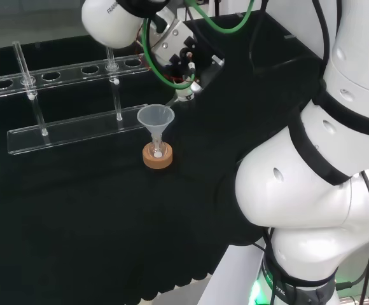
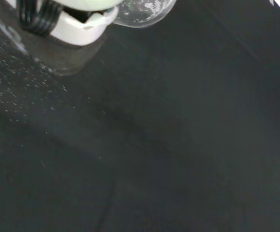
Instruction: Pour all the NaCl from the weighing funnel into the round-bottom flask.
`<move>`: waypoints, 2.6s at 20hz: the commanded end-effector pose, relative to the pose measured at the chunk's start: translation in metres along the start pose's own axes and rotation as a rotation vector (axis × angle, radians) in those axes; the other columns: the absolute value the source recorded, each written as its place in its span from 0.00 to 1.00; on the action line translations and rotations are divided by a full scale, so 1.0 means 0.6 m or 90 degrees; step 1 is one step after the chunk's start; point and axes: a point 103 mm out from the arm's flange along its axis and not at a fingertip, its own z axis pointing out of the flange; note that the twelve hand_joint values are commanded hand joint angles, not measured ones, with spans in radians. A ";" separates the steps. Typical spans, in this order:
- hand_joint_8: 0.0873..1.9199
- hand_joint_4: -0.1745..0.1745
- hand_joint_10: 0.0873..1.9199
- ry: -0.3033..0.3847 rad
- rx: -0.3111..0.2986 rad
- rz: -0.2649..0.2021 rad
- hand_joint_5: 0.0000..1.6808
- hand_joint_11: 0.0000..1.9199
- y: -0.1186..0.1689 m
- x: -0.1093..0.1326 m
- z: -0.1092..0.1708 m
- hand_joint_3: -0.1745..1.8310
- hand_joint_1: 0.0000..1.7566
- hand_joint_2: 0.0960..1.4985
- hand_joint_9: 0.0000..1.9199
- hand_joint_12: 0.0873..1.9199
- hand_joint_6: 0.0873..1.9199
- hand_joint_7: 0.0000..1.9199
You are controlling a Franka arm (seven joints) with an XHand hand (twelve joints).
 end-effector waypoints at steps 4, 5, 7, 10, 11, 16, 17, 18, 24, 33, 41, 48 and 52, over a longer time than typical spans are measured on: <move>0.31 1.00 0.01 -0.025 -0.006 -0.005 0.76 0.59 0.000 0.009 -0.006 0.36 0.63 0.44 0.65 0.41 0.29 0.41; 0.31 1.00 0.01 -0.028 -0.007 -0.006 0.76 0.59 0.000 0.011 -0.008 0.36 0.63 0.44 0.65 0.41 0.29 0.41; 0.31 1.00 0.01 -0.036 -0.009 -0.007 0.76 0.59 0.000 0.011 -0.008 0.36 0.63 0.44 0.65 0.41 0.29 0.41; 0.31 1.00 0.01 -0.054 -0.012 -0.010 0.76 0.59 0.000 0.013 -0.011 0.36 0.63 0.44 0.65 0.41 0.29 0.41; 0.31 1.00 0.01 -0.056 -0.011 -0.010 0.76 0.59 0.000 0.014 -0.011 0.36 0.63 0.44 0.65 0.41 0.29 0.41; 0.31 1.00 0.01 -0.082 -0.010 -0.017 0.76 0.59 0.001 0.017 -0.015 0.36 0.63 0.44 0.65 0.41 0.29 0.41; 0.31 1.00 0.01 -0.087 -0.010 -0.018 0.76 0.59 0.002 0.019 -0.016 0.36 0.63 0.44 0.65 0.41 0.29 0.41; 0.31 1.00 0.00 -0.088 -0.010 -0.018 0.76 0.59 0.002 0.019 -0.014 0.36 0.63 0.44 0.65 0.40 0.29 0.41; 0.31 1.00 0.00 -0.107 -0.005 -0.018 0.76 0.59 0.002 0.019 -0.014 0.36 0.63 0.44 0.65 0.40 0.29 0.41; 0.31 1.00 0.00 -0.112 -0.006 -0.021 0.76 0.59 0.001 0.018 -0.014 0.36 0.63 0.44 0.65 0.40 0.29 0.41; 0.31 1.00 0.00 -0.118 -0.040 -0.015 0.76 0.59 -0.007 0.026 -0.026 0.36 0.63 0.44 0.65 0.40 0.28 0.40; 0.31 1.00 0.00 -0.134 -0.049 -0.016 0.76 0.59 -0.010 0.025 -0.039 0.36 0.63 0.44 0.65 0.40 0.28 0.40; 0.31 1.00 0.00 -0.155 -0.050 -0.020 0.77 0.59 -0.010 0.028 -0.044 0.36 0.63 0.44 0.65 0.40 0.28 0.40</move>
